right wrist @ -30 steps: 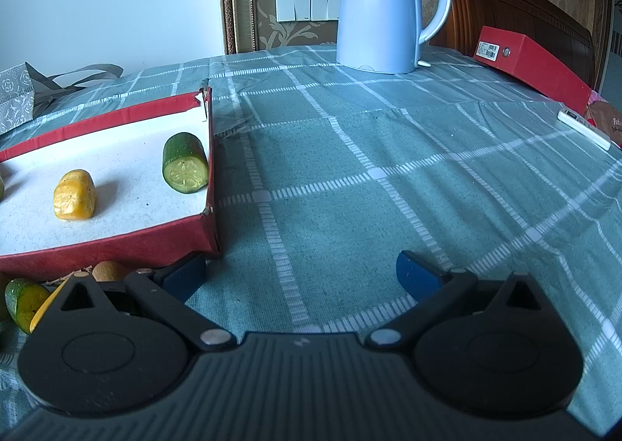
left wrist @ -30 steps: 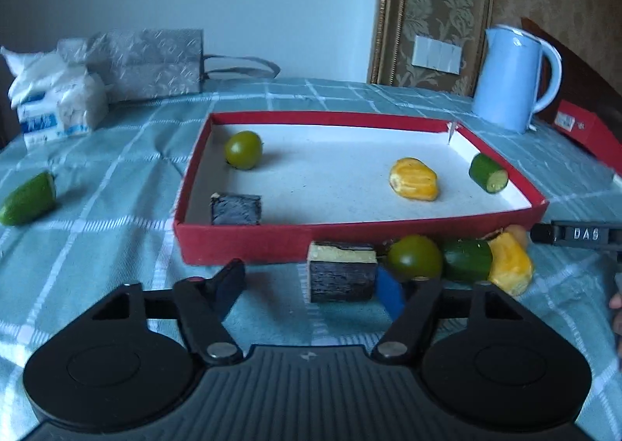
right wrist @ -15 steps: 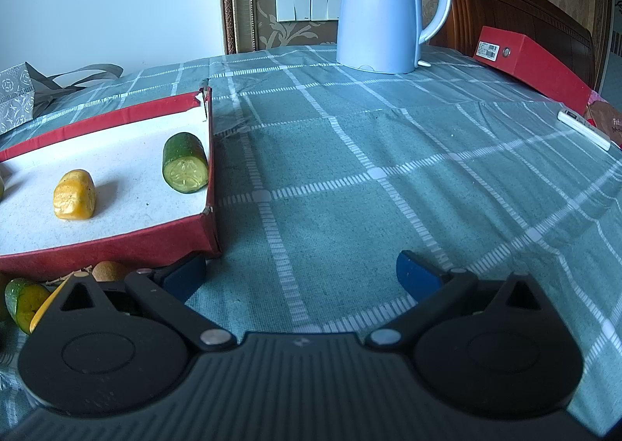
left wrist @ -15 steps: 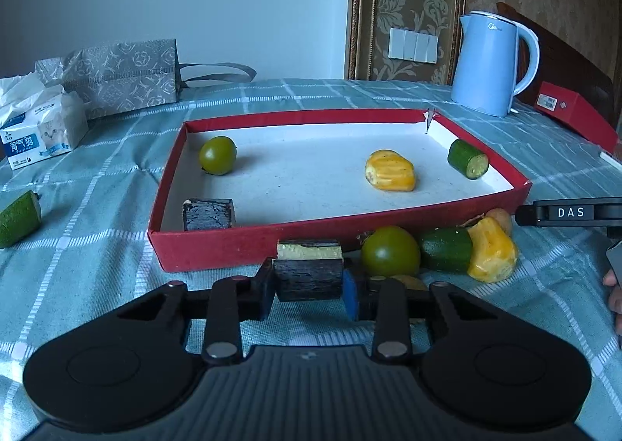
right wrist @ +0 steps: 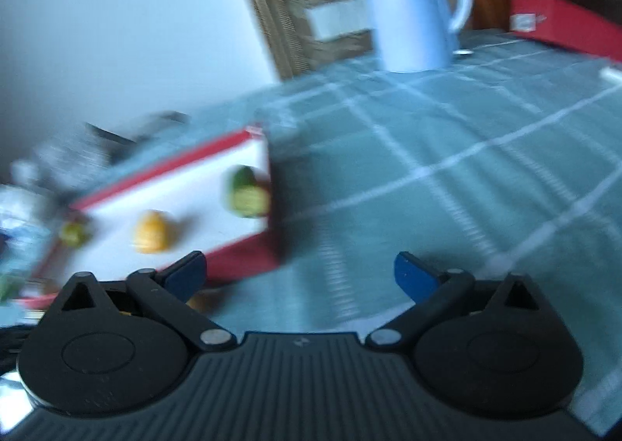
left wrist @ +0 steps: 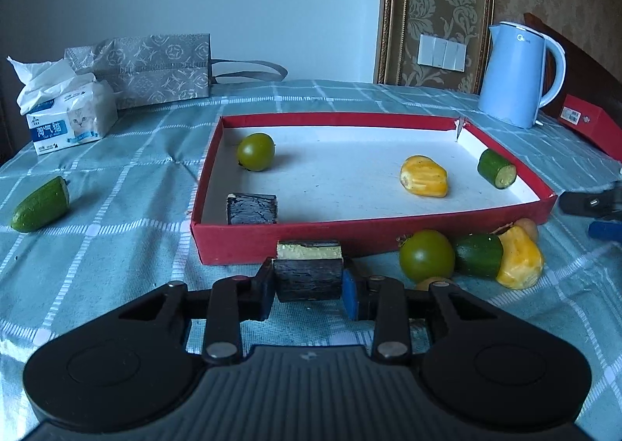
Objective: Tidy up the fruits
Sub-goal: 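Grasp a brown kiwi with the right gripper while the left gripper holds the eggplant chunk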
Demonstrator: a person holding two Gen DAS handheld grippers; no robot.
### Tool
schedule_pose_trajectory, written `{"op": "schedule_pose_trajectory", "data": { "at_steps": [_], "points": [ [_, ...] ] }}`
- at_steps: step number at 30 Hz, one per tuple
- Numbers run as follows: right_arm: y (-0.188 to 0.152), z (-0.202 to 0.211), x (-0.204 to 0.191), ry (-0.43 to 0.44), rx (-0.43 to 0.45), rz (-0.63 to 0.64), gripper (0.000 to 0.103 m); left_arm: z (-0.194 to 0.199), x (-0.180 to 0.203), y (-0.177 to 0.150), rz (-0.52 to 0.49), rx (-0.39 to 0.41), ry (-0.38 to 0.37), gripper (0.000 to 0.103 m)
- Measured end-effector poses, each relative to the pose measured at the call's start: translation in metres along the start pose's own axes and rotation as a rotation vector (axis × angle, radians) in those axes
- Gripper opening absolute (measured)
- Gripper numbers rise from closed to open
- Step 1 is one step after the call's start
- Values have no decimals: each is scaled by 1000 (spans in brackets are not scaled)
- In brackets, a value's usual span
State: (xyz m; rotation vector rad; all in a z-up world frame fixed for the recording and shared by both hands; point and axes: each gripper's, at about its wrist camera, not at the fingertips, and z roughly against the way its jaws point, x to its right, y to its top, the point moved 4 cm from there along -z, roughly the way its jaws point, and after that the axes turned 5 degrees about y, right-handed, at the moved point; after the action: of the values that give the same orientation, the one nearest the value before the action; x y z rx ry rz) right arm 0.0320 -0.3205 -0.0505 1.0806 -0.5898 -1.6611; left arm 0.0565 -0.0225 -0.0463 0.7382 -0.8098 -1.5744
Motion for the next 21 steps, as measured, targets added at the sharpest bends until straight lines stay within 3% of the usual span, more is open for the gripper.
{"op": "schedule_pose_trajectory", "data": {
  "at_steps": [6,7,8,9,14,18,21],
  "points": [
    [-14,22,-39,38,27,253,84,-1,2,0,-1,-2,0,34],
    [-18,23,-46,50,17,290,76,-1,2,0,0,-2,-1,34],
    [-21,23,-52,57,12,321,62,-1,2,0,1,-2,-2,34],
    [-21,22,-57,51,4,347,57,-1,2,-1,1,-2,-3,34],
    [-21,7,-66,-15,-35,424,56,-1,2,-1,1,-2,-2,34],
    [-25,-7,-65,20,-98,399,55,-1,2,-1,1,-2,-2,34],
    [-23,-11,-64,23,-90,396,53,-1,2,-1,1,-2,-2,34]
  ]
}}
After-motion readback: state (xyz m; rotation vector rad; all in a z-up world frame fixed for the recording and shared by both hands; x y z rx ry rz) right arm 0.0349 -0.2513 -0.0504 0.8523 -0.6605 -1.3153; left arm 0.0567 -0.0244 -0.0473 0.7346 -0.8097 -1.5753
